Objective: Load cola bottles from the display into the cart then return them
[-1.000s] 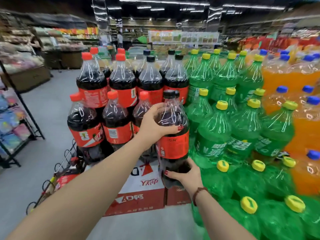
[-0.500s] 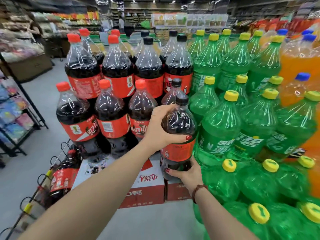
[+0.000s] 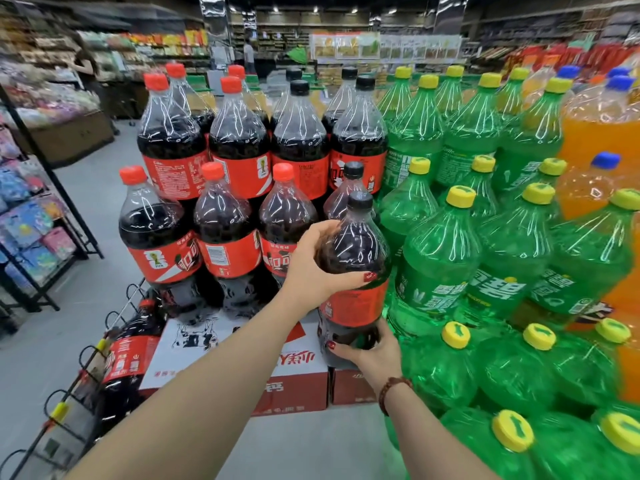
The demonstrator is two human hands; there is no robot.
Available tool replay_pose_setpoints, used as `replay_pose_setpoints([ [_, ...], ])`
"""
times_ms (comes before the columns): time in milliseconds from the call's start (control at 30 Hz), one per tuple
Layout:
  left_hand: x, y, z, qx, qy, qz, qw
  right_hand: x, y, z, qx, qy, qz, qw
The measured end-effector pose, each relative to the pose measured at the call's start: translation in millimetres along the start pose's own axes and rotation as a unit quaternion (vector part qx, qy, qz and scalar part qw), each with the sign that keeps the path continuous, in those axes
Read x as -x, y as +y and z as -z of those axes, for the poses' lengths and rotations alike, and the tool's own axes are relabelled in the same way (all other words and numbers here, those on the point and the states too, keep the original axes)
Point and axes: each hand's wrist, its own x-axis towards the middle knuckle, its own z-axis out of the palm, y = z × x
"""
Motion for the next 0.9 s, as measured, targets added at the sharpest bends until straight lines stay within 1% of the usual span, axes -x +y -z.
replay_pose_setpoints([
  [67,6,-3,-5,0.008,-0.002,0.015,1.0,2,0,-1,0.005,-0.007,0.001,1.0],
  [200,19,-9,-12,0.08,0.009,0.051,0.995,2,0,-3,0.012,-0.015,-0.001,1.0],
  [400,21,-8,-13,0.086,0.006,0.099,0.991,2,8,-6,0.01,-0.031,-0.013,0.999],
  [533,25,-4,-15,0.103,0.013,0.13,0.986,1,4,-4,-0.015,-0.051,-0.038,0.998],
  [667,31,2,-15,0.108,0.028,0.152,0.982,7,-9,-7,-0.033,-0.018,-0.017,0.999],
  [767,37,6,-15,0.116,0.042,0.152,0.981,14,-16,-11,-0.042,0.004,-0.011,0.999],
  [900,41,11,-7,0.11,0.042,0.161,0.98,22,-32,-4,-0.029,0.018,-0.004,0.999],
])
